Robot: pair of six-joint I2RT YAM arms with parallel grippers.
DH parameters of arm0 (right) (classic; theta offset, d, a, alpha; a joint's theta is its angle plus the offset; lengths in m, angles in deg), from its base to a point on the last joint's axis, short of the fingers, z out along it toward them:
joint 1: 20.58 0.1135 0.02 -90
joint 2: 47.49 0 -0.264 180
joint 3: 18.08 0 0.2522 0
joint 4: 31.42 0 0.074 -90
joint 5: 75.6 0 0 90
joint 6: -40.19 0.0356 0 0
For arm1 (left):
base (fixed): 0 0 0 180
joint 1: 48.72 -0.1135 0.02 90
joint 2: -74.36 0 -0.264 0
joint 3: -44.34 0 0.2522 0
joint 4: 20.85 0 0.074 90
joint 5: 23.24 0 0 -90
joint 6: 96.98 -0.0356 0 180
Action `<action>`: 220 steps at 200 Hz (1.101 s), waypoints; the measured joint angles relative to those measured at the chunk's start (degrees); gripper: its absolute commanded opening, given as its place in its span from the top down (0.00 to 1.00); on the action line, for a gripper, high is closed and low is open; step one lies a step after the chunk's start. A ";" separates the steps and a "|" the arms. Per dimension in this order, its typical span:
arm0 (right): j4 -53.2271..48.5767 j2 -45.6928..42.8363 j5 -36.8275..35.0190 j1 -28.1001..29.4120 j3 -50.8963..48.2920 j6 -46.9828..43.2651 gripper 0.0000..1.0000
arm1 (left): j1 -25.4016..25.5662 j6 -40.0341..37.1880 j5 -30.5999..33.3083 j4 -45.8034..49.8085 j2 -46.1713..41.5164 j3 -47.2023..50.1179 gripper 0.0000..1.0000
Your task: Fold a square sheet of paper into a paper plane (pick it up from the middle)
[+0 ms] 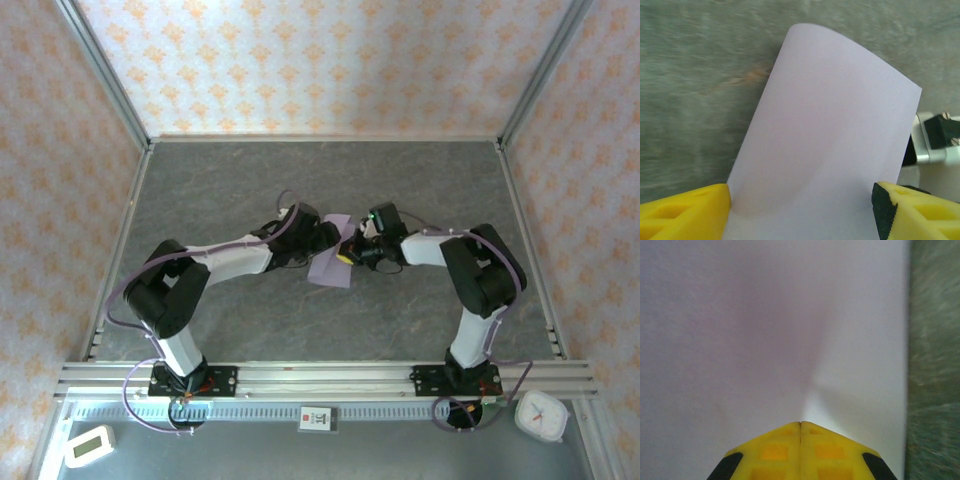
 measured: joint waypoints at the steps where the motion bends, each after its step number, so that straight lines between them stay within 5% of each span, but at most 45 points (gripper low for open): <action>1: -0.04 -0.07 -0.02 -0.07 0.00 0.02 0.93 | 0.04 0.02 0.00 -0.04 0.04 -0.07 0.23; 78: -0.24 -9.18 -1.90 -5.73 -8.33 1.29 0.71 | 2.56 2.62 -0.07 -0.94 3.78 -3.69 0.23; 220: -2.91 -7.28 -2.80 -11.69 -9.62 -5.25 0.83 | 3.61 3.19 -6.29 -12.37 4.04 -2.93 0.23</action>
